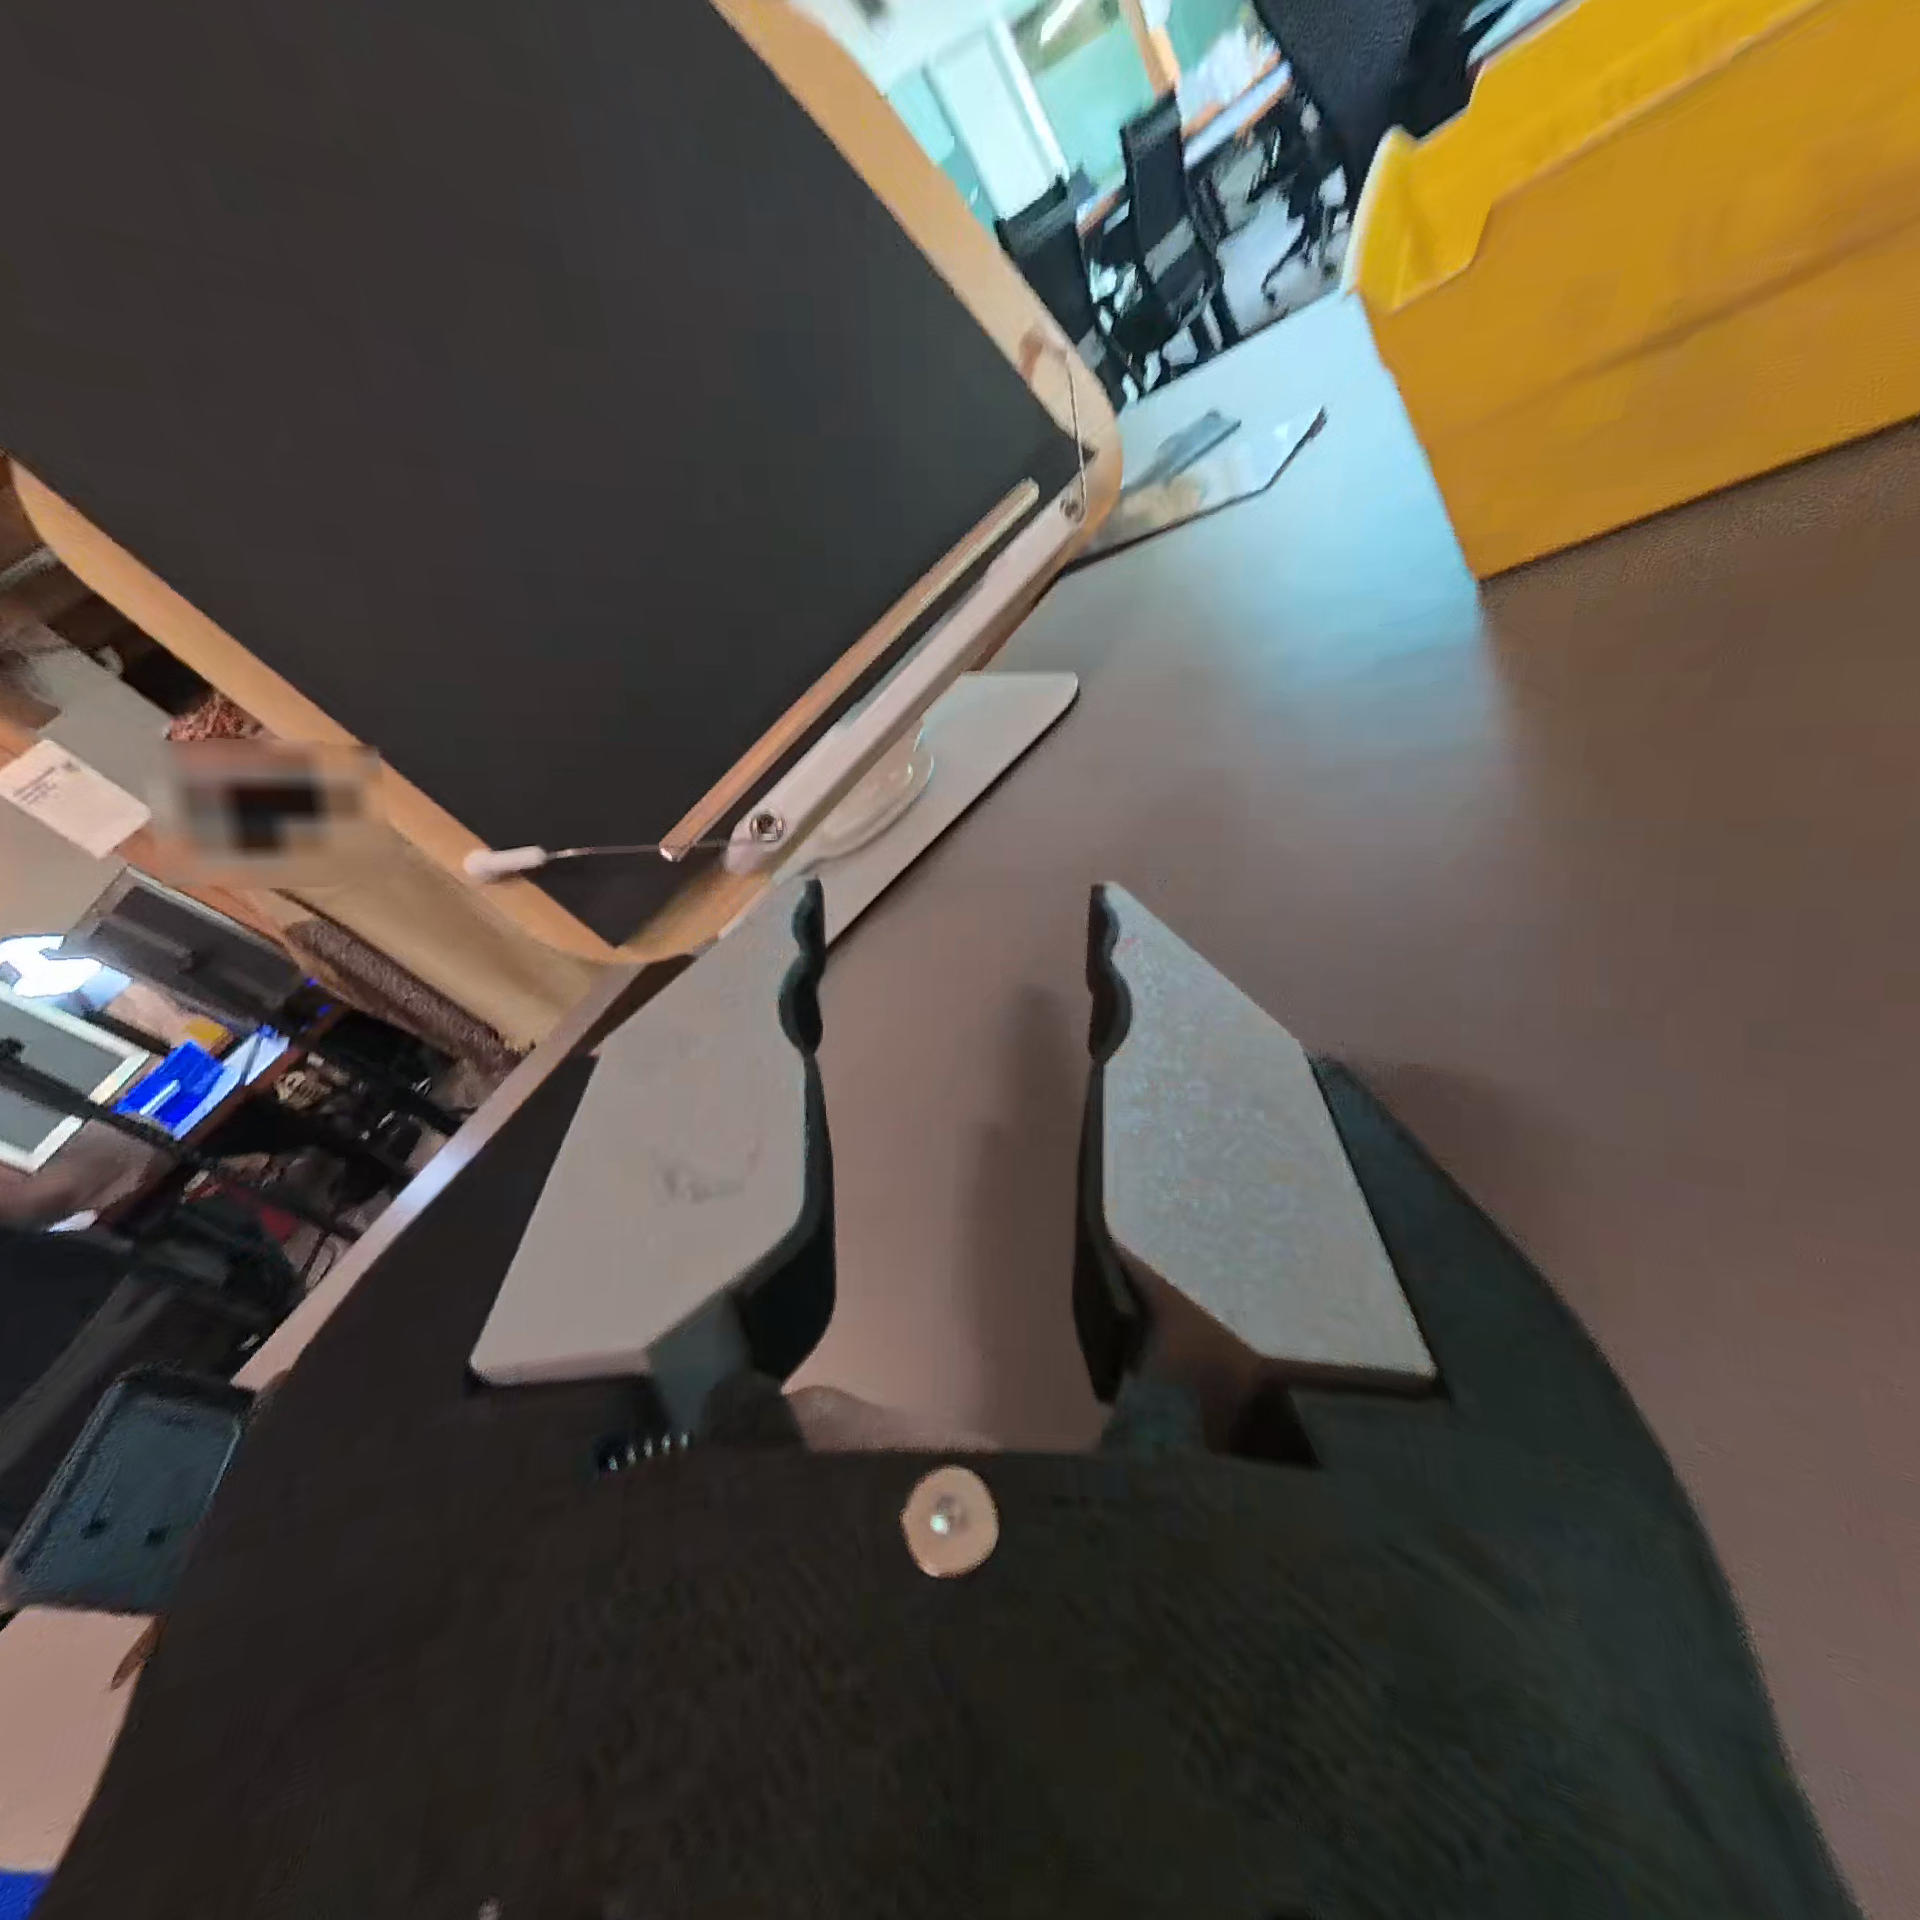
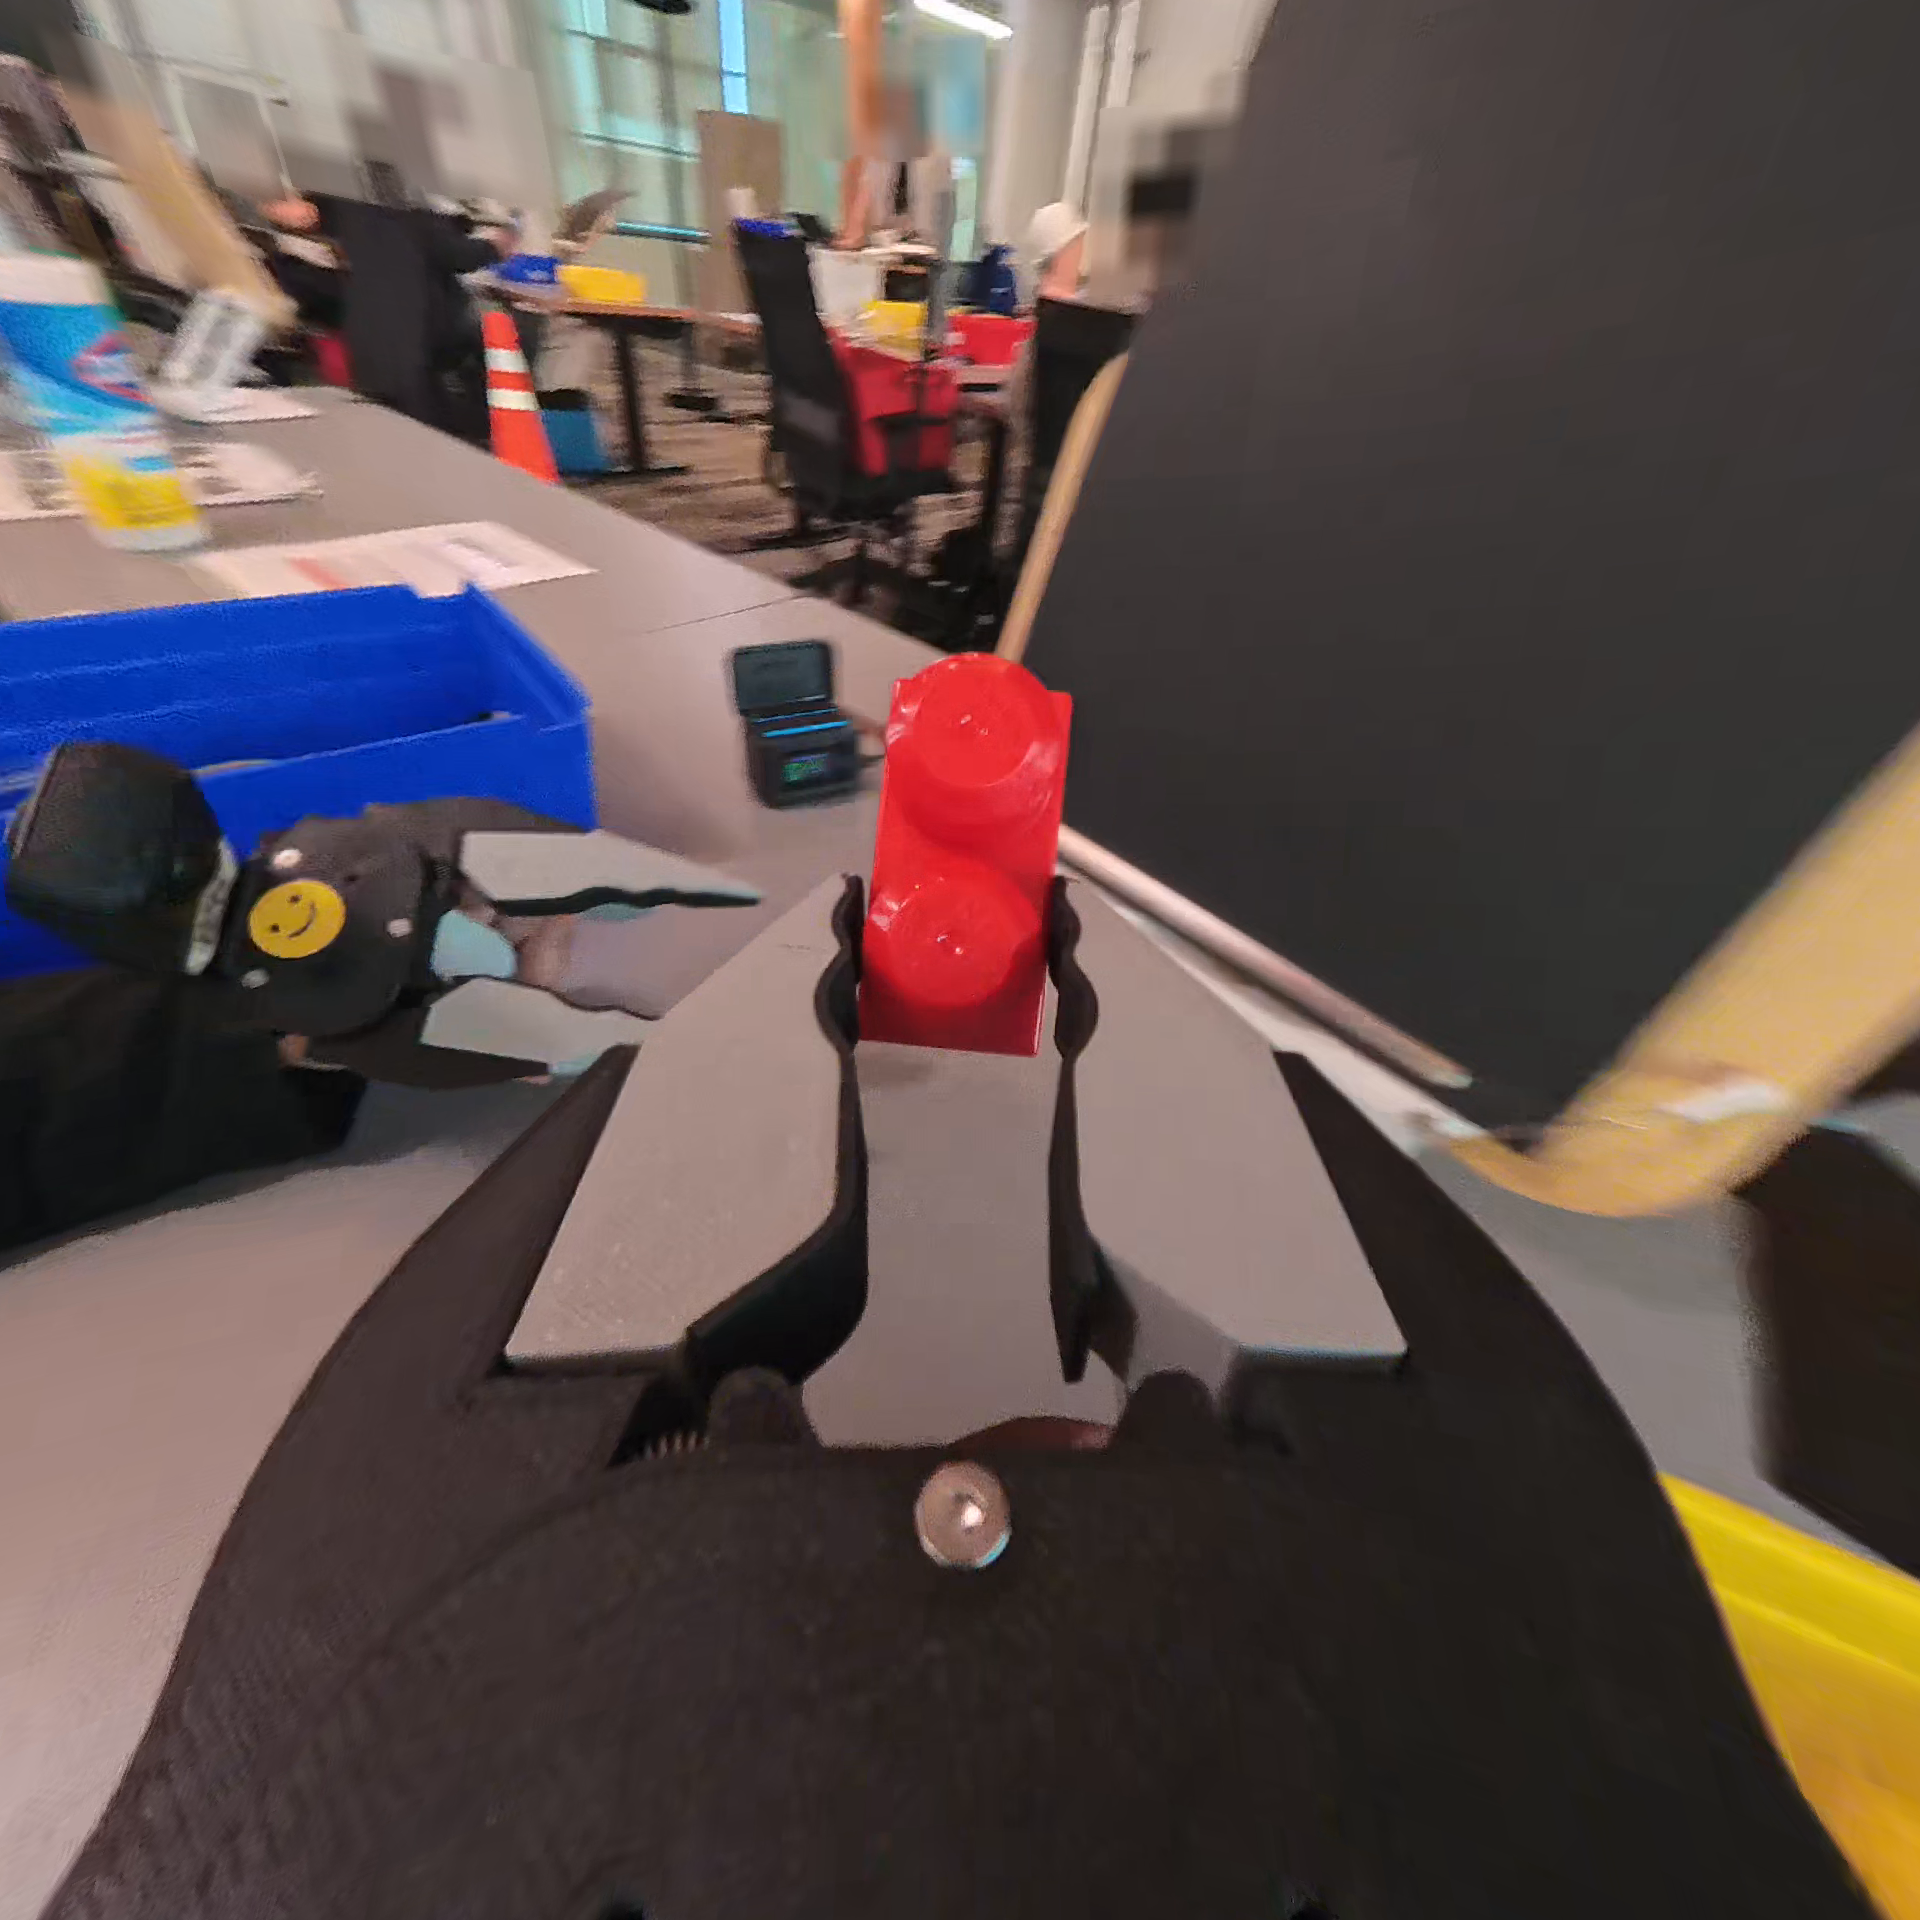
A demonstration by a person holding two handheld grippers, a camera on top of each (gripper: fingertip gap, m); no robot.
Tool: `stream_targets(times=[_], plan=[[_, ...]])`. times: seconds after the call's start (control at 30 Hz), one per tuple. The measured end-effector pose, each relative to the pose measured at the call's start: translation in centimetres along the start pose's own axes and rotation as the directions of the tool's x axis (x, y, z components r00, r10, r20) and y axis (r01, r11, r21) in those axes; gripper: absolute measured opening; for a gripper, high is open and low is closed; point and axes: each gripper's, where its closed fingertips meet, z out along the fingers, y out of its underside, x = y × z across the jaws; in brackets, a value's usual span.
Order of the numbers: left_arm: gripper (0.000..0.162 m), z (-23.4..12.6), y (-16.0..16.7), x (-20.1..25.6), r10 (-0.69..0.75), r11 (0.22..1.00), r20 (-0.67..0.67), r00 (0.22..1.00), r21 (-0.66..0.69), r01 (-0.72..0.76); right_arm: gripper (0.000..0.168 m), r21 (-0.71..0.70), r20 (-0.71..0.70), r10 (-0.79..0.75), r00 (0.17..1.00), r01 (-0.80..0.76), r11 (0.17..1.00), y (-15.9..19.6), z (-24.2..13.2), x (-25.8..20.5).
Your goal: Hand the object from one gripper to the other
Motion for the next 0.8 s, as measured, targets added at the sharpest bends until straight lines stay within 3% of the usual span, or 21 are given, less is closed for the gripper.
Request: stream_targets(times=[0.1,0.17,0.3,0.4,0.43,0.53,0.63,0.7,0.8], plan=[[0.044,0.5,1.2,0.3,0.019,0.998,0.003,1.000,-0.057,-0.019,0.032,-0.048,-0.159,-0.008,0.987,0.000,0.999,-1.8,-5.6,4.8],[0.044,0.6,1.5,0.2,0.018,0.997,0.013,1.000,-0.079,-0.017,0.032,-0.125,-0.234,0.038,0.971,-0.069,0.990,-0.8,-8.6,8.2],[0.042,0.4,1.1,-0.2,-0.089,0.994,0.014,0.996,-0.066,0.089,0.033,-0.395,-0.420,0.073,0.904,-0.255,0.883,7.2,-12.6,14.9],[0.044,0.4,1.7,-0.7,-0.134,0.985,0.035,0.990,-0.106,0.137,0.049,-0.561,-0.506,0.017,0.863,-0.344,0.753,12.1,-14.5,16.8],[0.044,0.4,2.0,-0.8,-0.138,0.982,0.043,0.989,-0.121,0.142,0.050,-0.571,-0.502,0.007,0.865,-0.338,0.748,11.9,-14.4,16.3],[0.046,0.5,2.5,-1.0,-0.138,0.978,0.055,0.989,-0.152,0.145,0.045,-0.484,-0.452,-0.042,0.891,-0.205,0.851,7.4,-12.0,13.7],[0.047,0.7,2.9,-1.2,-0.162,0.969,0.062,0.985,-0.176,0.170,0.061,-0.395,-0.291,-0.018,0.956,-0.104,0.913,3.6,-7.3,7.7],[0.047,0.6,3.3,-1.7,-0.198,0.959,0.082,0.977,-0.192,0.211,0.081,-0.339,-0.128,0.046,0.991,-0.088,0.937,2.8,-3.5,2.8],[0.047,0.4,3.6,-2.2,-0.235,0.949,0.098,0.967,-0.193,0.250,0.074,-0.292,0.015,0.108,0.994,-0.098,0.951,4.1,1.6,-2.1]])
